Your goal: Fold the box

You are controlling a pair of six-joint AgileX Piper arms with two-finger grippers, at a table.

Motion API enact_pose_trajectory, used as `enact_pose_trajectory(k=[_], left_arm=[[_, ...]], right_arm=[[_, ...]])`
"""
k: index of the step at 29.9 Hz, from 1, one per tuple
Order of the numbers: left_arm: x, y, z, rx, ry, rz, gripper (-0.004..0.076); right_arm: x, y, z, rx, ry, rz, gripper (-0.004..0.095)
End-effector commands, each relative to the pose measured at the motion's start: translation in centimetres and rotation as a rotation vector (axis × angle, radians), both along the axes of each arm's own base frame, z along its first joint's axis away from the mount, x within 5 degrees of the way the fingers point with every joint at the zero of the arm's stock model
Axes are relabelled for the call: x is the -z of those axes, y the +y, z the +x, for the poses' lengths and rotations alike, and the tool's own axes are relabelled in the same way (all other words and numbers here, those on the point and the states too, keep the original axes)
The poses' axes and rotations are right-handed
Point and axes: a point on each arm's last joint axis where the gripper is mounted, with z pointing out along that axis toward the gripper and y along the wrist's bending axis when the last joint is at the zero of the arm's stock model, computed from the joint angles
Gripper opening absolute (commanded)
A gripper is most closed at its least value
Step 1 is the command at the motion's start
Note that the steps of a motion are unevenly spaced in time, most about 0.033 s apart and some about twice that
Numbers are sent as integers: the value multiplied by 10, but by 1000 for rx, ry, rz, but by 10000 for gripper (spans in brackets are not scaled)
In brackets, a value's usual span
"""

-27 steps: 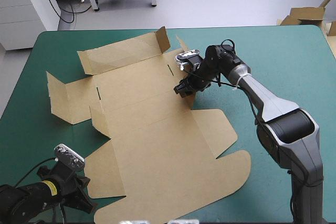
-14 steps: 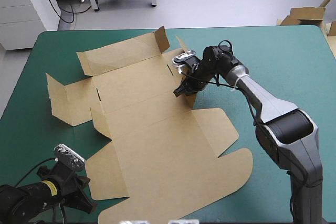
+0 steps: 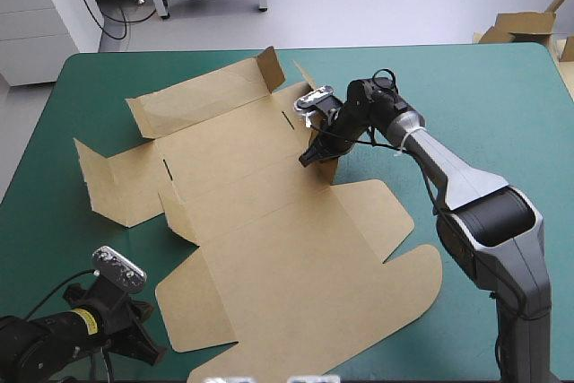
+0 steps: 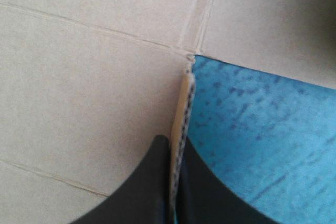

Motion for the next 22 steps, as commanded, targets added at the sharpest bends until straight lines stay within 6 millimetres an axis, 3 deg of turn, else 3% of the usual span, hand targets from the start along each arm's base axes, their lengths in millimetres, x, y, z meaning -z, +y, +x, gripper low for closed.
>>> enact_pose_trajectory(k=[1, 13, 22], left_arm=[[-9, -3, 3, 0, -42, -35, -8], [-9, -3, 3, 0, -42, -35, -8], [-9, -3, 3, 0, -42, -35, -8]], right_arm=[[-34, -3, -2, -37, -131, 9, -20], [-46, 0, 5, -391, -385, -111, -20], [-47, 4, 3, -588, -456, -126, -20]])
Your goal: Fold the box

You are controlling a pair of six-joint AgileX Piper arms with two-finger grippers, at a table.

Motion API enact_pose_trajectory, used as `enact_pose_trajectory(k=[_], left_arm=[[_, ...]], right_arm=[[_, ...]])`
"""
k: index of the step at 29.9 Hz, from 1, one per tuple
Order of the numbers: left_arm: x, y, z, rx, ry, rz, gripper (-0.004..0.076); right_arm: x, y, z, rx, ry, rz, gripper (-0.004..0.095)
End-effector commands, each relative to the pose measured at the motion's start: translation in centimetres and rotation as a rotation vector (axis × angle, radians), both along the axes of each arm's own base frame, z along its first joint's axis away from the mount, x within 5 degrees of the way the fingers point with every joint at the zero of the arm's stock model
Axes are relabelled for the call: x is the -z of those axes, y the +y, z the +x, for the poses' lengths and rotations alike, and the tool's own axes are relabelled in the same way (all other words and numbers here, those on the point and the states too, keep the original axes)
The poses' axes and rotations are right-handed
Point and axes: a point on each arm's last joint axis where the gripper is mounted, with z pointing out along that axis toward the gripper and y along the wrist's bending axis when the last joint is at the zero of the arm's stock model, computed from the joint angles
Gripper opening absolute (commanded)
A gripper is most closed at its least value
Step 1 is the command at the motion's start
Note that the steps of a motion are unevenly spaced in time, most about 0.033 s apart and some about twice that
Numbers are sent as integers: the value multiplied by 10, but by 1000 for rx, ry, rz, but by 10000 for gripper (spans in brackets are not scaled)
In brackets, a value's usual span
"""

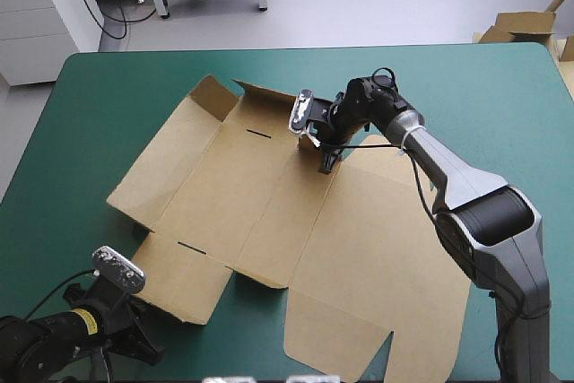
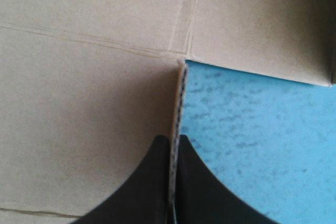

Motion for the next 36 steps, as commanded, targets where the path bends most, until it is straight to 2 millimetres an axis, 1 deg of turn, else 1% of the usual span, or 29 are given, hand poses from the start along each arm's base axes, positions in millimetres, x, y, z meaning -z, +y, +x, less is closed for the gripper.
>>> enact_pose_trajectory(k=[1, 6, 12, 18, 27, 36], left_arm=[[-9, -3, 3, 0, -42, -35, -8], [-9, -3, 3, 0, -46, -36, -8], [-9, -3, 3, 0, -46, -36, -8], [-9, -3, 3, 0, -46, -36, -8], [-9, -3, 3, 0, -46, -36, -8], [-9, -3, 3, 0, -46, -36, -8]], right_arm=[[-42, 4, -7, -71, -108, 91, -20], [-41, 19, -18, -162, -91, 91, -20], [-41, 47, -36, -304, -119, 63, -21], [-41, 64, -48, -382, -136, 55, -21], [-40, 73, -56, -413, -124, 53, -21], [-39, 73, -58, -420, -102, 46, -21]])
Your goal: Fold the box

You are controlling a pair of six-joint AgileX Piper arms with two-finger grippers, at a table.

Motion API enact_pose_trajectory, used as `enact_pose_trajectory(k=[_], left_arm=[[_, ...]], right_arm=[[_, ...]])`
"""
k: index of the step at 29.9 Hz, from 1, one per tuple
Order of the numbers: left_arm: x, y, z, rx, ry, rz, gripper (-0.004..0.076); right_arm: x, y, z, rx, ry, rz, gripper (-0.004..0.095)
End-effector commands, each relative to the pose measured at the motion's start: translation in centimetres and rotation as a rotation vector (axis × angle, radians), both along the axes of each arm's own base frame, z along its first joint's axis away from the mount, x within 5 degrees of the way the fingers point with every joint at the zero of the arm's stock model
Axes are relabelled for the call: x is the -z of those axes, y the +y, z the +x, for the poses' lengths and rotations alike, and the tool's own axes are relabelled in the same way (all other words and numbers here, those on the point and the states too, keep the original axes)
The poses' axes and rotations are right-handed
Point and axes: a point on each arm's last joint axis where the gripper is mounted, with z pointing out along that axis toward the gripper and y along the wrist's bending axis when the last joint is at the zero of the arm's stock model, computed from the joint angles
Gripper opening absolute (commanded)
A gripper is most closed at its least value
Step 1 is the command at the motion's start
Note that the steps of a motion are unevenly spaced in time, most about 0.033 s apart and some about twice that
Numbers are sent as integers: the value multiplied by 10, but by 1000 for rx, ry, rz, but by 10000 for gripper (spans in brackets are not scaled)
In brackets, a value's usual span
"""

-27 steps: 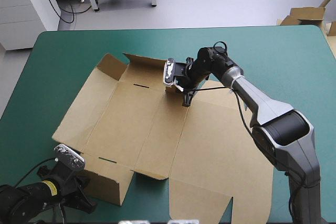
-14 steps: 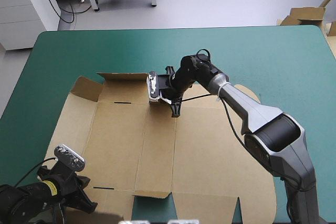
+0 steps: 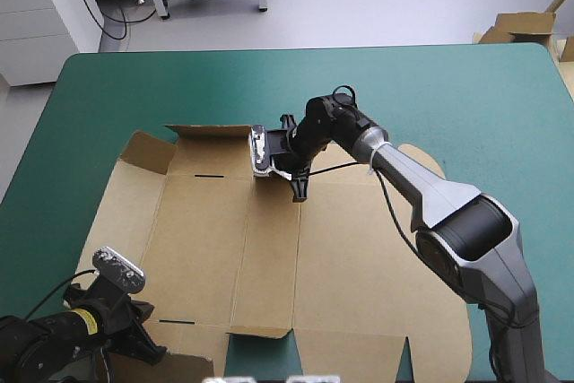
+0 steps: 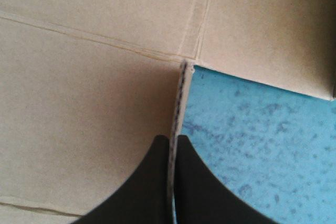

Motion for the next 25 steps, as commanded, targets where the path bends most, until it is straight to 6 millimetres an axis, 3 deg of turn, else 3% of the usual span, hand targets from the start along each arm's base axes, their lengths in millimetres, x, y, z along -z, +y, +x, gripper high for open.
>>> enact_pose_trajectory(k=[1, 8, 15, 20, 25], left_arm=[[-9, -3, 3, 0, -46, -36, -8], [-9, -3, 3, 0, -46, -36, -8], [-9, -3, 3, 0, -46, -36, -8], [-9, -3, 3, 0, -42, -35, -8], [-8, -3, 3, -21, -33, -46, -8]], right_arm=[[-39, 1, -10, -21, -50, 76, -21], [-39, 2, -11, -14, -51, 81, 20], [-43, 3, -5, 90, -70, 127, 357], [-57, -3, 0, 304, -66, 198, 344], [-94, -30, 2, 406, -213, 207, 344]])
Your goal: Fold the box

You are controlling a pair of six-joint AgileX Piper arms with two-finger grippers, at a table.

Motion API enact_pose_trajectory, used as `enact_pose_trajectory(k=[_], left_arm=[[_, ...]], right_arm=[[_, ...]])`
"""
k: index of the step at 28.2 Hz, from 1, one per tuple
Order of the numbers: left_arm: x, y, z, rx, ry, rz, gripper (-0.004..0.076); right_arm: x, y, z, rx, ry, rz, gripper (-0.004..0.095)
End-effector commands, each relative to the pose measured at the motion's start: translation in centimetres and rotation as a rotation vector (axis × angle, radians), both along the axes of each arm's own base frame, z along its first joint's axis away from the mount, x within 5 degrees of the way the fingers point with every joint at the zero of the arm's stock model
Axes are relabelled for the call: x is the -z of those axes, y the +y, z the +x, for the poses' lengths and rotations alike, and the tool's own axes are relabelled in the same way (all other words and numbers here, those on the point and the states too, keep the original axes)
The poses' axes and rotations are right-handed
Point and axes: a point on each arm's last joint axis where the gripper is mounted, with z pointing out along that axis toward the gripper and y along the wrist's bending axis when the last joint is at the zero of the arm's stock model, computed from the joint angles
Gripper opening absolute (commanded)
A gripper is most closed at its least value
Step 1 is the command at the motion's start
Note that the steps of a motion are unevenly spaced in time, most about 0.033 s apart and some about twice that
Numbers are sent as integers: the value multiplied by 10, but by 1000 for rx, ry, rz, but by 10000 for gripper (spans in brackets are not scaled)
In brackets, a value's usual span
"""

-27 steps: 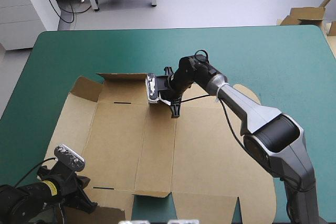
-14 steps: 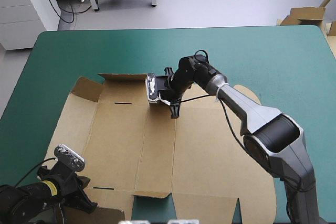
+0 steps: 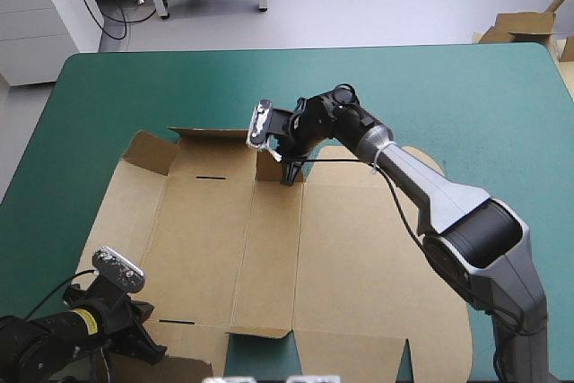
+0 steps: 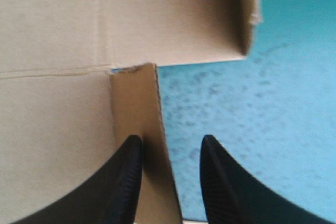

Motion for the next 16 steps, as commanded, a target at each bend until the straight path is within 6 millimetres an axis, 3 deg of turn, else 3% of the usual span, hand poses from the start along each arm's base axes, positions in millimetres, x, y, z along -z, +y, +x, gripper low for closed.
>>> enact_pose_trajectory(k=[1, 7, 14, 16], left_arm=[[-8, -3, 3, -12, -36, -41, -8], [-9, -3, 3, -12, -38, -41, -8], [-9, -3, 3, -12, -38, -41, -8], [-9, -3, 3, -13, -41, -43, -8]], right_arm=[[-79, -30, -7, 92, -211, 90, 344], [-120, -86, -9, 349, -216, 150, 344], [-120, -158, -15, 598, 40, 66, 344], [-124, -181, -18, 695, 110, 183, 344]])
